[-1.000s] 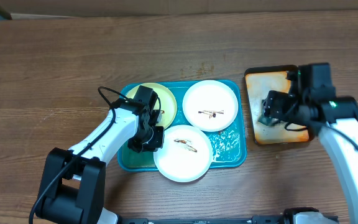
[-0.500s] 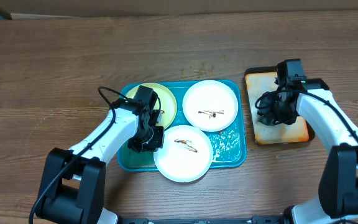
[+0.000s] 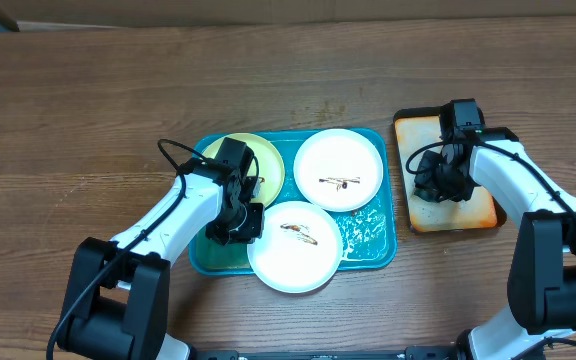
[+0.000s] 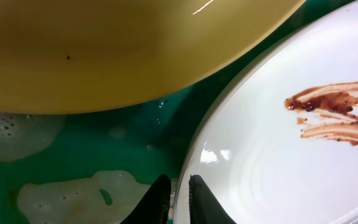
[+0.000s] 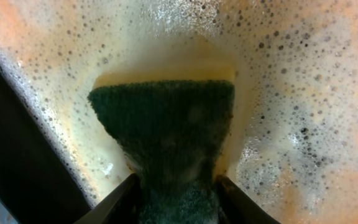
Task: Clean dirty plates on tray and stack at the side
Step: 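Grasp the green-and-yellow sponge in the soapy tray with the right gripper, then lift the sponge and scrub the held white plate with the right gripper, then return the sponge to the soapy tray with the right gripper, then carry the cleaned white plate left off the tray and set it down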
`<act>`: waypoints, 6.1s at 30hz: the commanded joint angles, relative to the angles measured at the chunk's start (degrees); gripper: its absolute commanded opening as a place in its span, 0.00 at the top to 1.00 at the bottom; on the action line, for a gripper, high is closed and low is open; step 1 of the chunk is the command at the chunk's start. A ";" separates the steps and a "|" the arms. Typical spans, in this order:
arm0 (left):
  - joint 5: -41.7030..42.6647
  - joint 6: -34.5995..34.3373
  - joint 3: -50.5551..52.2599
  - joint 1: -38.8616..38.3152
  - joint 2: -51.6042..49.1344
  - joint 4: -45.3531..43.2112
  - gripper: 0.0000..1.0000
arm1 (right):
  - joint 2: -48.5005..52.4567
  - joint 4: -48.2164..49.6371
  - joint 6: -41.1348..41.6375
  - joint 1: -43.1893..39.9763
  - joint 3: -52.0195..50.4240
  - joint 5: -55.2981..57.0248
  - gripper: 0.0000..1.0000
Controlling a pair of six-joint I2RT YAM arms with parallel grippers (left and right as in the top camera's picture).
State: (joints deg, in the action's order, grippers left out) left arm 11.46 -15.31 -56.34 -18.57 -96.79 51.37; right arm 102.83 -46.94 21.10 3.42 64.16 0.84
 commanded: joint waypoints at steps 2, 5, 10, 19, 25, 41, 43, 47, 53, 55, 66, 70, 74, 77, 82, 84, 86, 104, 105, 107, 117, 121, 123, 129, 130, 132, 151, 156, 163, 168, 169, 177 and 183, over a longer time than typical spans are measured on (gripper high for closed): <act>-0.48 -0.17 -1.09 -0.24 -0.28 -0.02 0.86 | 0.13 0.55 0.42 0.26 -1.25 0.63 0.60; -0.48 -0.15 -1.09 -0.24 -0.28 -0.02 0.85 | 0.13 1.70 0.42 0.26 -2.51 0.61 0.62; -0.48 -0.15 -1.09 -0.24 -0.28 0.02 0.85 | 0.17 3.78 0.48 0.26 -5.42 0.63 0.92; -0.50 -0.15 -1.09 -0.24 -0.28 0.72 0.79 | 0.07 3.17 1.46 0.26 -4.63 0.48 0.96; -0.52 -0.15 -1.05 -0.24 -0.28 0.66 0.79 | -1.84 -3.80 1.42 0.26 1.51 0.44 0.96; 0.13 -0.17 2.69 -0.26 -0.28 -2.36 0.90 | -13.35 -11.87 -9.38 9.55 7.06 -20.22 0.96; 0.87 -0.20 3.19 -0.26 -0.28 -2.91 0.94 | -13.35 -10.67 -8.85 13.46 7.06 -20.41 0.96; 0.85 -0.20 3.67 -0.26 -0.28 -3.02 0.96 | -13.33 -6.05 -1.14 21.42 6.45 -19.78 0.96; 1.29 -0.20 3.67 -0.26 -0.28 -3.30 0.96 | -12.52 1.05 9.07 29.20 3.39 -19.78 0.96; 1.68 -0.20 3.67 -0.26 -0.28 -3.50 0.96 | -11.69 2.82 10.97 31.41 2.45 -19.80 0.96; 1.68 -0.20 3.67 -0.26 -0.28 -3.67 0.96 | -2.82 11.89 18.36 38.14 0.07 -20.50 0.96; 1.68 -0.22 3.67 -0.26 -0.28 -3.67 0.96 | 0.85 14.19 21.03 39.76 0.07 -20.46 0.96; 1.68 -0.22 3.67 -0.26 -0.28 -3.67 0.96 | 3.26 16.90 22.47 40.92 0.07 -20.48 0.96; 1.68 -0.22 3.67 -0.26 -0.28 -3.67 0.96 | 4.22 18.29 22.45 41.20 0.07 -20.44 0.96; 1.70 -0.61 3.67 -0.26 -0.28 -3.63 0.96 | 5.01 15.39 23.96 41.20 0.07 -16.57 0.96; 1.70 -0.61 3.67 -0.26 -0.28 -3.45 0.96 | 5.01 10.14 27.47 41.09 0.07 -11.04 0.96; 1.70 -0.61 3.67 -0.26 -0.28 -3.39 0.96 | 5.01 6.45 27.61 40.74 0.07 -7.93 0.96; 1.66 -1.92 3.54 -0.22 0.00 -2.12 0.96 | 2.14 -10.03 15.82 37.66 4.74 1.18 0.96; 1.66 -1.92 3.39 -0.22 0.17 -2.12 0.96 | 0.96 -10.01 15.54 37.64 5.55 1.27 0.96; 1.66 -1.92 2.99 -0.22 0.79 -2.03 0.96 | -1.31 -9.99 15.47 37.51 6.88 1.29 0.96; -1.95 -2.78 2.12 -0.22 7.06 1.07 0.96 | -16.33 -11.32 15.50 30.49 8.63 2.29 0.96; -3.30 -2.78 2.12 -0.22 9.46 2.21 0.96 | -18.80 -14.75 15.45 23.85 8.63 3.13 0.96; -6.47 -3.56 1.97 -0.22 10.75 2.45 0.96 | -18.82 -16.76 14.27 20.13 8.61 3.74 0.96; -17.00 -8.94 -1.14 -0.22 14.23 6.84 0.96 | -18.60 -21.00 11.65 9.79 8.57 6.14 0.96; -18.23 -9.68 -1.57 -0.22 14.73 7.34 0.96 | -18.60 -21.24 10.43 8.46 8.57 6.21 0.96; -18.56 -9.57 -2.19 -0.24 15.61 7.30 0.96 | -18.60 -21.44 8.50 6.54 8.57 6.21 0.96; -47.17 -7.26 -9.84 -14.10 18.34 8.46 0.96 | -12.39 -17.70 -5.05 0.24 8.50 5.09 0.96; -55.78 -4.59 -9.84 -21.77 18.16 7.13 0.96 | -12.20 -16.98 -5.05 0.24 8.44 5.11 0.96; -70.38 -2.29 -9.81 -32.02 14.93 5.27 0.96 | -12.20 -17.03 -5.03 0.22 8.44 5.09 0.96; -78.97 -2.51 -9.81 -36.98 11.08 4.92 0.96 | -12.20 -17.05 -5.01 0.22 8.44 5.09 0.96; -80.67 -2.51 -9.81 -37.88 10.21 4.92 0.96 | -12.20 -17.05 -4.98 0.22 8.44 5.09 0.96; -85.37 -3.17 -9.84 -40.09 8.04 4.46 0.96 | -12.20 -17.20 -4.83 0.22 8.44 5.09 0.96; -82.75 -4.37 -9.84 -39.89 8.26 4.68 0.96 | -12.20 -17.33 -4.83 0.24 8.44 5.09 0.96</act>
State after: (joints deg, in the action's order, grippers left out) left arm -70.61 -18.02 -64.79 -58.52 -88.64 56.10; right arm 90.78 -64.31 16.47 4.03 71.99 6.15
